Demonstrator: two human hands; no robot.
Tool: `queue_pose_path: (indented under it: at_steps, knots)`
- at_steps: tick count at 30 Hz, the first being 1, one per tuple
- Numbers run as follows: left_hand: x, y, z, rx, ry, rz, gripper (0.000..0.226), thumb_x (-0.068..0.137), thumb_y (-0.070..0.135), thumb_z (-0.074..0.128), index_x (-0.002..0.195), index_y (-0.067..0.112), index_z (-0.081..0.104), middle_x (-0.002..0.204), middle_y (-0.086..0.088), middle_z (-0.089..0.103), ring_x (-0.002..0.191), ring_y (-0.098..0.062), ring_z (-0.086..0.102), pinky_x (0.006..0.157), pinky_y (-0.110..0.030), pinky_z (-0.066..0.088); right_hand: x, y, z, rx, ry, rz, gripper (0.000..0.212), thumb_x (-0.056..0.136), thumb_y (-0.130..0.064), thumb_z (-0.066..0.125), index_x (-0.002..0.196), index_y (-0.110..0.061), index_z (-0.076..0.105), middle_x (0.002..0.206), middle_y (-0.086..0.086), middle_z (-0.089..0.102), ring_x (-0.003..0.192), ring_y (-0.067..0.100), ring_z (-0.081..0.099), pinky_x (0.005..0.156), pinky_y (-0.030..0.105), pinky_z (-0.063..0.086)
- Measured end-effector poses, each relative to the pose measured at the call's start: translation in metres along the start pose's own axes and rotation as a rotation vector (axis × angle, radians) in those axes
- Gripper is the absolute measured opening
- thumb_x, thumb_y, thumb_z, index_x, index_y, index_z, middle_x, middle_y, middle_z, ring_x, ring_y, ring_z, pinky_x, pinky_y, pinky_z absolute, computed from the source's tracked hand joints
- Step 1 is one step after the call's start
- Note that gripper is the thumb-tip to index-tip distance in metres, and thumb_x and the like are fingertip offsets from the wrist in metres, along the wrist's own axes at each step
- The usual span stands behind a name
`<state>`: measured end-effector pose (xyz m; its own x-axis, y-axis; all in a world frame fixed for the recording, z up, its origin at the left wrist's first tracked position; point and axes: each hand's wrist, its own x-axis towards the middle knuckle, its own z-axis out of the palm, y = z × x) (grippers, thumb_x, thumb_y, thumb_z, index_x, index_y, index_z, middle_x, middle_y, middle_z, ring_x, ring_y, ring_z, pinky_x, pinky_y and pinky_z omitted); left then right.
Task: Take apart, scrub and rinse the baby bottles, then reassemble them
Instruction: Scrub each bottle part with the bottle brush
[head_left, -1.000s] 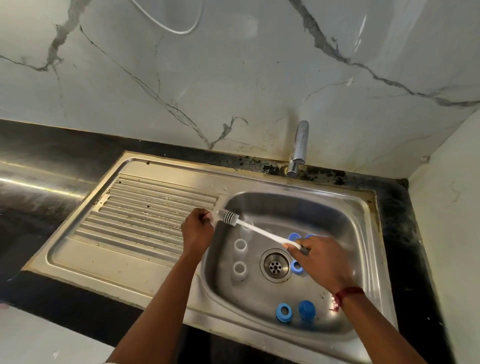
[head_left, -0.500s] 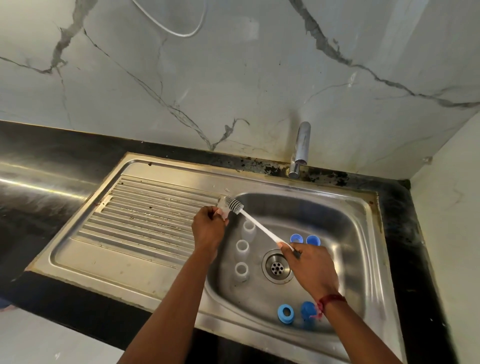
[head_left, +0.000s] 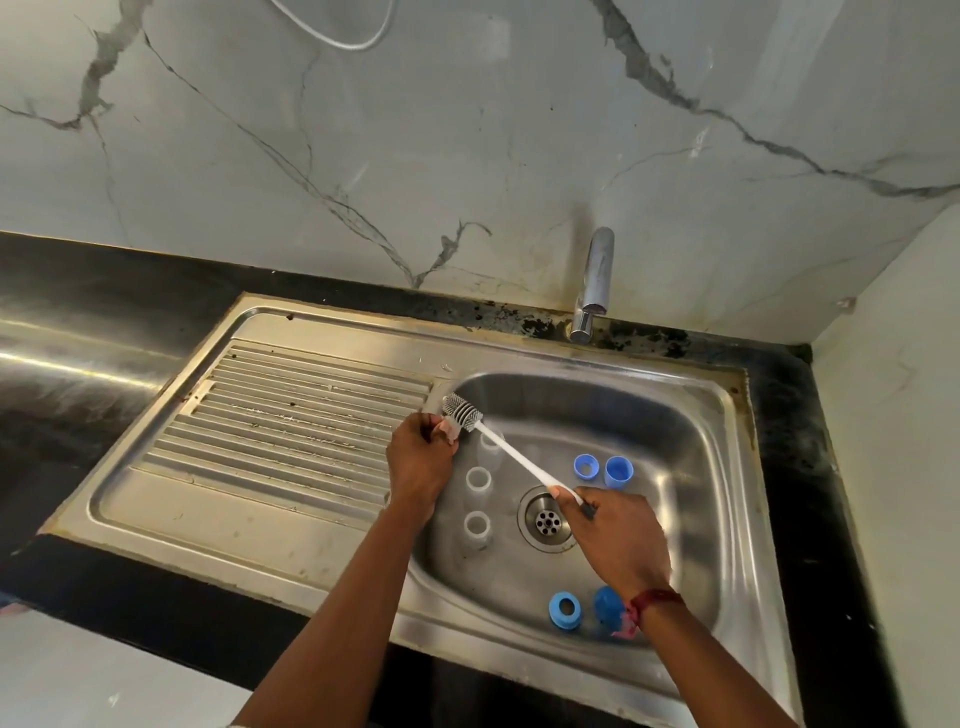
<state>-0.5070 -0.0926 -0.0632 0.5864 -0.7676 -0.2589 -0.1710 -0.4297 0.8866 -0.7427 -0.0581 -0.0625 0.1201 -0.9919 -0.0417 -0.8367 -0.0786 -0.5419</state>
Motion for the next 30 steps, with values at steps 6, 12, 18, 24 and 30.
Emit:
queue_pose_path:
  at_steps: [6, 12, 18, 24, 30]
  knots:
    - [-0.033, -0.011, 0.004, 0.222, -0.044, 0.033, 0.009, 0.093, 0.021, 0.062, 0.092, 0.019, 0.071, 0.089, 0.002, 0.072, 0.083, -0.017, 0.065, 0.076, -0.029, 0.047, -0.005, 0.012, 0.011, 0.082, 0.015, 0.112, 0.057, 0.096, -0.058, 0.047, 0.049, -0.025, 0.041, 0.045, -0.006, 0.042, 0.053, 0.012, 0.041, 0.051, 0.025, 0.028]
    - [-0.059, -0.034, 0.027, 0.471, -0.269, 0.086, 0.017, 0.091, 0.025, 0.065, 0.095, 0.012, 0.075, 0.097, -0.007, 0.076, 0.095, -0.023, 0.069, 0.083, -0.028, 0.048, -0.012, 0.036, 0.016, 0.089, 0.031, 0.237, 0.057, 0.095, -0.061, 0.046, 0.067, -0.017, 0.069, 0.055, -0.001, 0.056, 0.056, 0.012, 0.054, 0.051, 0.024, 0.034]
    - [-0.065, -0.057, 0.062, 0.619, -0.409, 0.045, 0.018, 0.084, 0.015, 0.058, 0.093, 0.014, 0.074, 0.095, -0.006, 0.075, 0.096, -0.023, 0.070, 0.084, -0.033, 0.055, -0.023, 0.049, 0.014, 0.136, 0.031, 0.310, 0.058, 0.095, -0.057, 0.049, 0.066, -0.011, 0.069, 0.051, 0.005, 0.055, 0.053, 0.021, 0.056, 0.052, 0.033, 0.042]
    - [-0.059, -0.077, 0.087, 0.779, -0.545, 0.036, 0.029, 0.090, 0.008, 0.054, 0.118, 0.003, 0.061, 0.115, -0.016, 0.066, 0.110, -0.030, 0.061, 0.093, -0.031, 0.047, -0.025, 0.051, 0.022, 0.177, -0.042, 0.389, 0.060, 0.093, -0.054, 0.056, 0.049, -0.013, 0.053, 0.042, -0.004, 0.045, 0.046, 0.013, 0.044, 0.054, 0.035, 0.044]
    - [-0.049, -0.094, 0.095, 0.854, -0.628, 0.090, 0.027, 0.097, 0.005, 0.047, 0.120, 0.003, 0.062, 0.121, -0.016, 0.064, 0.111, -0.027, 0.061, 0.096, -0.034, 0.052, -0.022, 0.052, 0.029, 0.138, -0.089, 0.495, 0.062, 0.092, -0.057, 0.054, 0.048, -0.014, 0.050, 0.045, -0.002, 0.049, 0.049, 0.013, 0.047, 0.053, 0.030, 0.040]
